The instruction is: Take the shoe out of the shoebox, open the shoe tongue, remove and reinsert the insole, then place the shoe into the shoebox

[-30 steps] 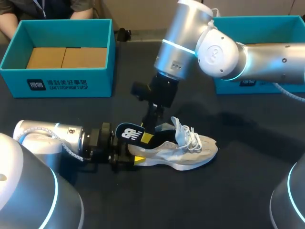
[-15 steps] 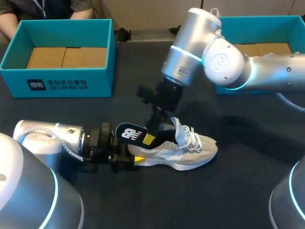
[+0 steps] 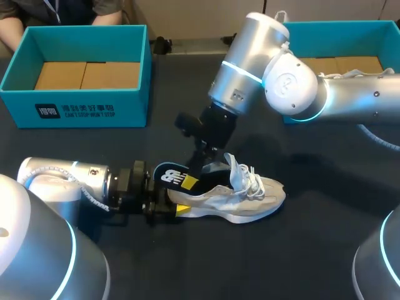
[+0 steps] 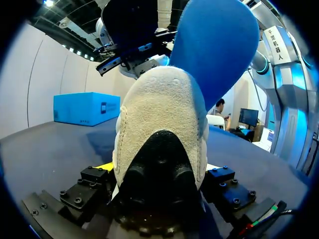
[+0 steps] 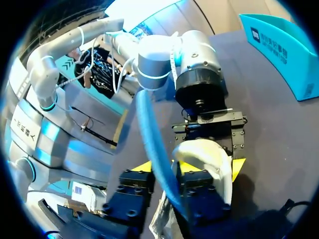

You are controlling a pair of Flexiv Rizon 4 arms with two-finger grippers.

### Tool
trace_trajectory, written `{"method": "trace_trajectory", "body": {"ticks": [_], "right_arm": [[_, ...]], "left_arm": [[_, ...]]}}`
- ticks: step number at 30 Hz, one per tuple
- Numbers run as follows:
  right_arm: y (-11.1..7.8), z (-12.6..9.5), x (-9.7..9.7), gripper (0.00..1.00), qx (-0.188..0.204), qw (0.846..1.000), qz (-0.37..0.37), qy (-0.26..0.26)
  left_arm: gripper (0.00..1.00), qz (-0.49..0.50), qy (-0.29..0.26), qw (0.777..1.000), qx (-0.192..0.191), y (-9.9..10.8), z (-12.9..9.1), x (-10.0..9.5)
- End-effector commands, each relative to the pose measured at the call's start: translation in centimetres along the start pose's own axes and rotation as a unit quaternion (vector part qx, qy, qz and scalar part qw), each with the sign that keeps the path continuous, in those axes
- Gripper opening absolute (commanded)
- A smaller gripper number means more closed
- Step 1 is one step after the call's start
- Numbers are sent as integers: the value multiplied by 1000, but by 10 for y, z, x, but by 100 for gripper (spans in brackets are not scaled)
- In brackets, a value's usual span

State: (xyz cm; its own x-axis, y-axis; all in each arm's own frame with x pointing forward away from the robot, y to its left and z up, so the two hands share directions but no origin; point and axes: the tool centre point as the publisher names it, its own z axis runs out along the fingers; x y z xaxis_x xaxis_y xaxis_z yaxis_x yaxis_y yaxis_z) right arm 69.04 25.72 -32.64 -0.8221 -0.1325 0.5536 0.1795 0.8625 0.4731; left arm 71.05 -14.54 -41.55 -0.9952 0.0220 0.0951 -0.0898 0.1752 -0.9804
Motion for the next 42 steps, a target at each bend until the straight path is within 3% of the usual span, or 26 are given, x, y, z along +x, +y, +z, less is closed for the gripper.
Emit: {"method": "trace_trajectory", "body": {"ticks": [1,9,13,16,30,37,42], "right_arm": [[2,3,-3,0,-2,1000,-1,0],[10,-8,1,0,-14,1000,-16,-17],[28,-19,5,0,-14,999,-37,-33],[46,-29,8,0,-39,996,-68,-46],[46,-29,8,0,-39,996,-68,-46],[90,-62,18,0,-58,990,-112,-66],[101,-89,35,0,-74,984,-135,-84]], "left_arm": [[0,0,-1,1000,0,0,1,0],[0,0,-1,1000,0,0,1,0],[0,0,-1,1000,0,0,1,0],[0,0,-1,1000,0,0,1,0],[0,0,-1,1000,0,0,1,0],[0,0,-1,1000,0,0,1,0],[0,0,-1,1000,0,0,1,0]]}}
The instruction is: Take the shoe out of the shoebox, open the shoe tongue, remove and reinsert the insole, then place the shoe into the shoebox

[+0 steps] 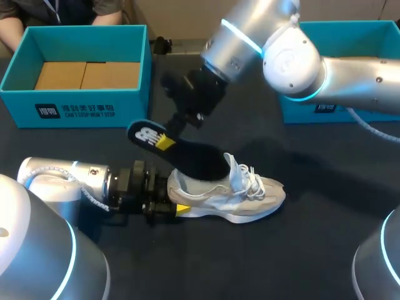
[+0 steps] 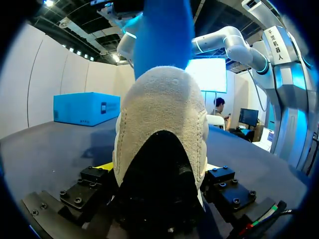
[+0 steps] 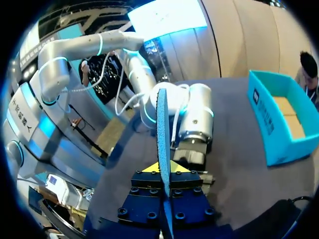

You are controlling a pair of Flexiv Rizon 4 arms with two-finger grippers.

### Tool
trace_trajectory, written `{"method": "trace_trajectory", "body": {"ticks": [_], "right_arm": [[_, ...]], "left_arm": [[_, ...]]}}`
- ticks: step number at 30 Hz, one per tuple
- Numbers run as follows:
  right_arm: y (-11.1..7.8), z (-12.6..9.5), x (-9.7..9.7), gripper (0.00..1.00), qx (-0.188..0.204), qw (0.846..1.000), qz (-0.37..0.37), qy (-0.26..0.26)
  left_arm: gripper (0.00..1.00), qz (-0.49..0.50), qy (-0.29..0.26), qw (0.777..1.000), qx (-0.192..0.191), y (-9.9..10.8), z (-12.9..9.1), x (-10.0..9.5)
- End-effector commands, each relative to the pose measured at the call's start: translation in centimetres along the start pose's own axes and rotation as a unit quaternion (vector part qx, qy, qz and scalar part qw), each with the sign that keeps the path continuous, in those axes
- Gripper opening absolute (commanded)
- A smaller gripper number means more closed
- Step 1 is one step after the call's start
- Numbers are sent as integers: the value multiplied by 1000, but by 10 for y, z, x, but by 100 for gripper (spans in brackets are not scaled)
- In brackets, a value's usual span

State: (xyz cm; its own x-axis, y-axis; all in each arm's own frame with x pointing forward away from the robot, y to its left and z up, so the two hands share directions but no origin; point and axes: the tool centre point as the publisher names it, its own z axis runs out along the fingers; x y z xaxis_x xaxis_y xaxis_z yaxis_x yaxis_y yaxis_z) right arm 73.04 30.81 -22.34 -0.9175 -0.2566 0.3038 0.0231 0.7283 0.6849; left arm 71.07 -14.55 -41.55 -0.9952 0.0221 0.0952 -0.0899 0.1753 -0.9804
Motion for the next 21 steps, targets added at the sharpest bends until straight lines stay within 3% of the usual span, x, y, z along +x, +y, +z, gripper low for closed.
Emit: {"method": "trace_trajectory", "body": {"ticks": [1,3,19,21], "right_arm": [[12,-34,20,0,-18,1000,-8,-18],[13,-49,28,0,-54,998,-4,-27],[13,-49,28,0,-54,998,-4,-27],[19,-62,38,0,-88,995,-16,-44]], "left_arm": [[0,0,-1,1000,0,0,1,0],[0,0,-1,1000,0,0,1,0],[0,0,-1,1000,0,0,1,0],[0,0,-1,1000,0,0,1,0]]}}
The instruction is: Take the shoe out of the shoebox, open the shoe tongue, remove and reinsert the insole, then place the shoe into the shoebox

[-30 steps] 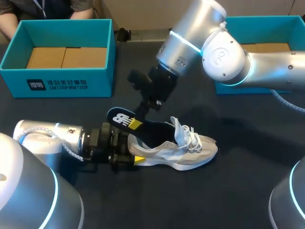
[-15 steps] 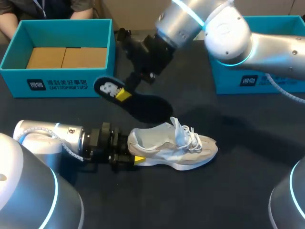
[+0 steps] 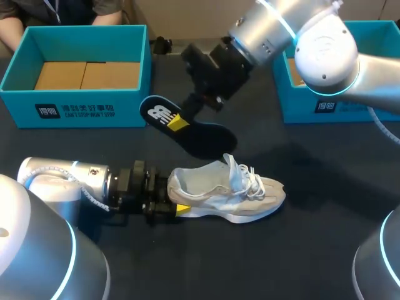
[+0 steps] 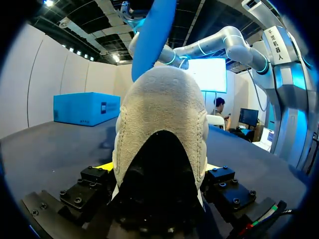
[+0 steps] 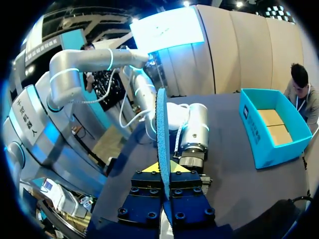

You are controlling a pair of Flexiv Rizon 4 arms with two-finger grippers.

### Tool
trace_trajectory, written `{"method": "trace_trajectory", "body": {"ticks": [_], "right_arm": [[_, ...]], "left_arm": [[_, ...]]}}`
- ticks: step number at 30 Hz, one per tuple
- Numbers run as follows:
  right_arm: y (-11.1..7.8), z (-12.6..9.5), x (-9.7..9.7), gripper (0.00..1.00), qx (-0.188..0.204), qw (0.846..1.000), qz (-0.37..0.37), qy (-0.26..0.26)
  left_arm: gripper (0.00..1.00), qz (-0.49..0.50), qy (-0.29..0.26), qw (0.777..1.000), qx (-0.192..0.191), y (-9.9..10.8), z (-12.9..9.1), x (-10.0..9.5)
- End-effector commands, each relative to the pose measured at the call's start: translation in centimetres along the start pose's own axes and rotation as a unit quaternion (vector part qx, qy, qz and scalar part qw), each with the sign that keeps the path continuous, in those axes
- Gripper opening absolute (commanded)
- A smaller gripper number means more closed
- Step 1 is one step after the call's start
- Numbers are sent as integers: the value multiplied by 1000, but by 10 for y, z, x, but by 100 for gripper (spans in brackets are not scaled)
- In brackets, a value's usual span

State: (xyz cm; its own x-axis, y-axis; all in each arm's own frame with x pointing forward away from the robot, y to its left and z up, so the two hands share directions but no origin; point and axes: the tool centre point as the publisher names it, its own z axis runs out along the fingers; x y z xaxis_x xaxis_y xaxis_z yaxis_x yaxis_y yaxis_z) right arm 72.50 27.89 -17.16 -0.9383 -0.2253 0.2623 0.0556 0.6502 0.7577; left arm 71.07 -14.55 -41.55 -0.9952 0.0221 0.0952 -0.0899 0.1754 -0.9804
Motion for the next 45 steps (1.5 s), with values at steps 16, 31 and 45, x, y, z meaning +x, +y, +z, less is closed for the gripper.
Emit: {"method": "trace_trajectory", "body": {"ticks": [16,31,45], "right_arm": [[49,-49,42,0,-142,989,-20,-27],[60,-93,78,0,-184,979,21,-85],[57,-108,94,0,-237,966,37,-99]], "left_arm": [[0,0,-1,1000,0,0,1,1],[0,0,-1,1000,0,0,1,1],[0,0,-1,1000,0,0,1,1]]}}
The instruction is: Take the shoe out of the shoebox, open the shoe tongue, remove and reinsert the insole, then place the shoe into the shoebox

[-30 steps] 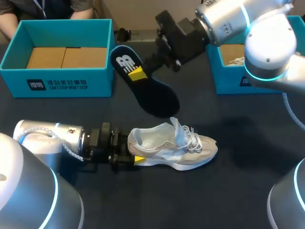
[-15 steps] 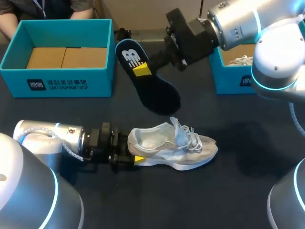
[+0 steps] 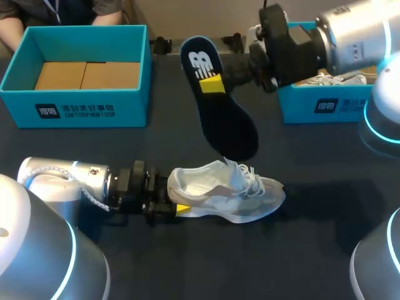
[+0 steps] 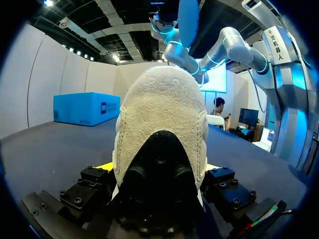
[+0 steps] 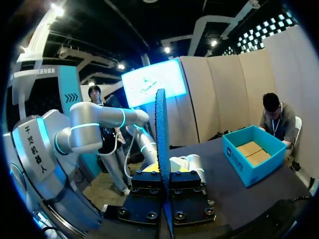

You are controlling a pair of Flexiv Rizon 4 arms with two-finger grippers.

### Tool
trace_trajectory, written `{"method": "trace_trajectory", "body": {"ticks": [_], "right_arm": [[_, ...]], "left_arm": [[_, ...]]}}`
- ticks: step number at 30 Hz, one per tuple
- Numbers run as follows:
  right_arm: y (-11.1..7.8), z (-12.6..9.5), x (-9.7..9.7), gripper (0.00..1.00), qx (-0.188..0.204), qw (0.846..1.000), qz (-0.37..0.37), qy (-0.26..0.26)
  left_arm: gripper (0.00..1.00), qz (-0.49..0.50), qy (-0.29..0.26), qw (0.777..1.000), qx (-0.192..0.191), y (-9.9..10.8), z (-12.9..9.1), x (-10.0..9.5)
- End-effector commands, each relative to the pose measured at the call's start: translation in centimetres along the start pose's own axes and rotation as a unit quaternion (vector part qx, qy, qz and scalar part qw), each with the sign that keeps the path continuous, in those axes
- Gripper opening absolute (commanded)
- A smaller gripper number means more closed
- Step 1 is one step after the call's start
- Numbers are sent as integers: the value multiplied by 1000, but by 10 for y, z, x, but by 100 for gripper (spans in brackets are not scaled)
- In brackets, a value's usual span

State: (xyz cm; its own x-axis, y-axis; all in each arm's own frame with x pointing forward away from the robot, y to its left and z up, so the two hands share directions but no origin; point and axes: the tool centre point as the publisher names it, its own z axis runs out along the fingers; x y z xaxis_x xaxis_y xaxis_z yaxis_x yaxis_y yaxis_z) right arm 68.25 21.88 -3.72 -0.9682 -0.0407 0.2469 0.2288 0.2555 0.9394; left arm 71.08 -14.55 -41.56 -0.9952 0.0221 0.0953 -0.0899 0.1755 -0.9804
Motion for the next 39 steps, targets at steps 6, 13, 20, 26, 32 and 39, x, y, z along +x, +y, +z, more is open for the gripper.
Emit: {"method": "trace_trajectory", "body": {"ticks": [6,13,20,26,32,39], "right_arm": [[-1,-11,10,0,-10,1000,9,-26],[5,-33,25,0,-37,997,42,-54],[3,-43,41,0,-53,995,65,-55],[1,-48,47,0,-54,994,71,-56],[-2,-52,54,0,-52,996,56,-52],[-6,-63,62,0,-54,996,53,-47]], "left_arm": [[0,0,-1,1000,0,-1,1,1],[0,0,-1,1000,0,-1,1,1],[0,0,-1,1000,0,-1,1,1],[0,0,-1,1000,0,-1,1,1],[0,0,-1,1000,0,-1,1,1],[0,0,-1,1000,0,-1,1,1]]}}
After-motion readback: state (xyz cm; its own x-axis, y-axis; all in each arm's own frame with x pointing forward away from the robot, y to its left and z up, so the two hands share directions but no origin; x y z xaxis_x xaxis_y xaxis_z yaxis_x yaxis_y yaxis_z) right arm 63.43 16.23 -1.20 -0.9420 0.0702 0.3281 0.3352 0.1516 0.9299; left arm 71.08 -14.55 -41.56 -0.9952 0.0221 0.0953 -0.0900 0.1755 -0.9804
